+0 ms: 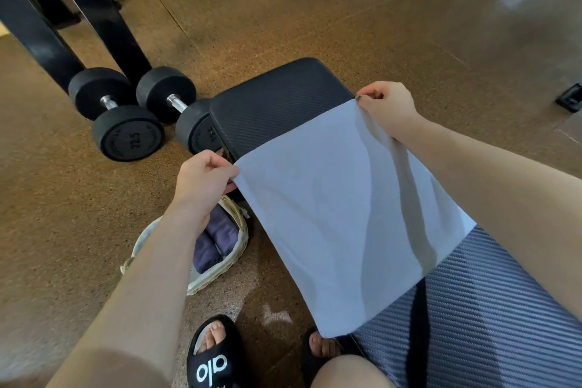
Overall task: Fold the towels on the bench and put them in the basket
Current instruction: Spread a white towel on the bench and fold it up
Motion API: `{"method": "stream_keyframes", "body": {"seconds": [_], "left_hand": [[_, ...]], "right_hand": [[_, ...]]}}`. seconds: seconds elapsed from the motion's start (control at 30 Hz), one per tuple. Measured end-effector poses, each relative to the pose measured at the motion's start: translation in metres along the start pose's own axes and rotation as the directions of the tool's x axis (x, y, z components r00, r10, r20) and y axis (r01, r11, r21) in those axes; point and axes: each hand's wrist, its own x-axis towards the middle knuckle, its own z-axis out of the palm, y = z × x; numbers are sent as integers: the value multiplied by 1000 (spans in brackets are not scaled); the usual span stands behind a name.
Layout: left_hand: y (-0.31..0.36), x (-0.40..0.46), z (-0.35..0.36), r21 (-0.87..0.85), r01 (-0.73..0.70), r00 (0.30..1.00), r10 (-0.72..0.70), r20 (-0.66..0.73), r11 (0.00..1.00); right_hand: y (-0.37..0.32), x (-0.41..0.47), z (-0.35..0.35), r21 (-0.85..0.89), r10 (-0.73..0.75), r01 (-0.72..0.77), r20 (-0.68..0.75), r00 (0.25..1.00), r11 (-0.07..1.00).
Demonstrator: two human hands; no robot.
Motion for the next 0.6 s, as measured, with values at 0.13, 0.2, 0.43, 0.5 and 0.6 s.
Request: {"method": "stream_keyframes", "body": {"seconds": [0.13,0.2,0.43,0.5,0.6], "left_hand": [[-3,5,0,-15,-18,1000,17,-21,1000],[-3,7,2,-21,-22,999,21,-40,1000],[-7,-2,14,21,49,998,-48,-30,999],[-9,-15,18,39,114,991,-117,70,993],[-15,-51,26,86,149,969,-162,185,985]], "right_hand": [[-1,3,-5,-43,19,-19,2,1000,999],[0,2,-8,-55,33,-34,-25,999,998],[9,-30,-19,-37,99,-101,-41,994,994],[21,-50,-29,-51,142,-142,-11,990,988],[42,-83,-49,-112,215,-209,50,975,972]]}}
